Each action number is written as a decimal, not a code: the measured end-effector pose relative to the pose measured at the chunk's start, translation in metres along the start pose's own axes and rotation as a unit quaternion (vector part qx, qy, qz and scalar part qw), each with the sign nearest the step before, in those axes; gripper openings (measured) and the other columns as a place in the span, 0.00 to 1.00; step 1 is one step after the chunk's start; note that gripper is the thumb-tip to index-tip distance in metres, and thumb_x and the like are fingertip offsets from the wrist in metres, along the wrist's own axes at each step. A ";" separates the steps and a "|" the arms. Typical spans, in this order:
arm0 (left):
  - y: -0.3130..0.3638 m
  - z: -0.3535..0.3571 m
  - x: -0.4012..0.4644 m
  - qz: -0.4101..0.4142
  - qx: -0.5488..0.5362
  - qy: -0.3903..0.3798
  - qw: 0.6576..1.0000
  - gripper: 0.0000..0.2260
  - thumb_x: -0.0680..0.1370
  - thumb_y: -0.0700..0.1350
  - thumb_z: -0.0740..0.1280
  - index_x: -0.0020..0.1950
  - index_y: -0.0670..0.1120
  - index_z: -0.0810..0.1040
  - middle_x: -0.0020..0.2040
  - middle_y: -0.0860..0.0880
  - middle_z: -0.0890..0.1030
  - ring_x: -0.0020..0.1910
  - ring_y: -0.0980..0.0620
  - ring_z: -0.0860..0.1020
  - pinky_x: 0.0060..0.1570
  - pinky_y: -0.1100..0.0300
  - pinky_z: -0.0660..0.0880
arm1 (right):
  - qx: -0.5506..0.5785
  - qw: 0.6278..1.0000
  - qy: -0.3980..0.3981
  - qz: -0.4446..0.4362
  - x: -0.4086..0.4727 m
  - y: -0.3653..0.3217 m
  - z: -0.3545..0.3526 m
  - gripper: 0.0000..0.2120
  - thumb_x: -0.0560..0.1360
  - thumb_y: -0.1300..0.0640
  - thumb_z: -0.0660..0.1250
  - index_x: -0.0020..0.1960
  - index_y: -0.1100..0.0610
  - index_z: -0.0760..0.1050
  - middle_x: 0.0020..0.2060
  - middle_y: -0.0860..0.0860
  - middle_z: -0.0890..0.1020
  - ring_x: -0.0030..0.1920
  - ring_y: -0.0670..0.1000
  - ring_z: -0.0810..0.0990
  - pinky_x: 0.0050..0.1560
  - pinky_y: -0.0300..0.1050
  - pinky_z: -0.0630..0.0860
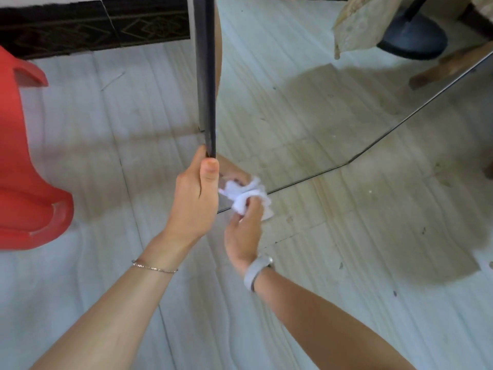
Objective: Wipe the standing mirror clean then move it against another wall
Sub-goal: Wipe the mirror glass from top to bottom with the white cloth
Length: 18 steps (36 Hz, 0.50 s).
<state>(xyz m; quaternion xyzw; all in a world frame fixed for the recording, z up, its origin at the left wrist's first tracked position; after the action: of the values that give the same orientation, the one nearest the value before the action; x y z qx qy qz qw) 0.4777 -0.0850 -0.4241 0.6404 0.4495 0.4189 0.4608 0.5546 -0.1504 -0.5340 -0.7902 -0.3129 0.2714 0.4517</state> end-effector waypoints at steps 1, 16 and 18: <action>0.001 0.000 0.000 -0.007 -0.005 -0.005 1.000 0.17 0.72 0.65 0.45 0.39 0.55 0.65 0.28 0.59 0.72 0.31 0.65 0.70 0.35 0.76 0.66 | -0.012 0.998 -0.063 -0.007 -0.014 0.003 0.009 0.11 0.70 0.67 0.54 0.46 0.53 0.64 0.43 0.51 0.72 0.41 0.48 0.70 0.43 0.38 0.66; -0.003 -0.012 0.001 -0.056 0.018 -0.083 0.995 0.18 0.70 0.65 0.46 0.41 0.55 0.68 0.41 0.47 0.71 0.37 0.57 0.66 0.36 0.67 0.66 | -0.003 0.999 0.047 0.026 0.023 0.011 -0.070 0.13 0.68 0.67 0.52 0.47 0.60 0.71 0.41 0.54 0.74 0.41 0.52 0.70 0.41 0.38 0.63; -0.003 -0.011 0.002 -0.061 0.019 -0.086 0.994 0.25 0.70 0.66 0.46 0.45 0.48 0.70 0.42 0.47 0.70 0.39 0.56 0.66 0.39 0.63 0.65 | -0.007 0.990 0.128 0.065 0.042 0.009 -0.074 0.13 0.70 0.74 0.51 0.49 0.68 0.71 0.44 0.60 0.74 0.44 0.53 0.69 0.40 0.33 0.61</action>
<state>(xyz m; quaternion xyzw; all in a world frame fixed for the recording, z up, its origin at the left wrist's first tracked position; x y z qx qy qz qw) 0.4676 -0.0799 -0.4246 0.6538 0.4545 0.3246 0.5105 0.6366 -0.1630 -0.5150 -0.8400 -0.2026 0.1949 0.4640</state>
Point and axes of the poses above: each hand's wrist, its own x-axis towards the middle knuckle, its own z-axis out of the palm, y = z × x, the point moved 3 cm from there along x, towards the middle knuckle
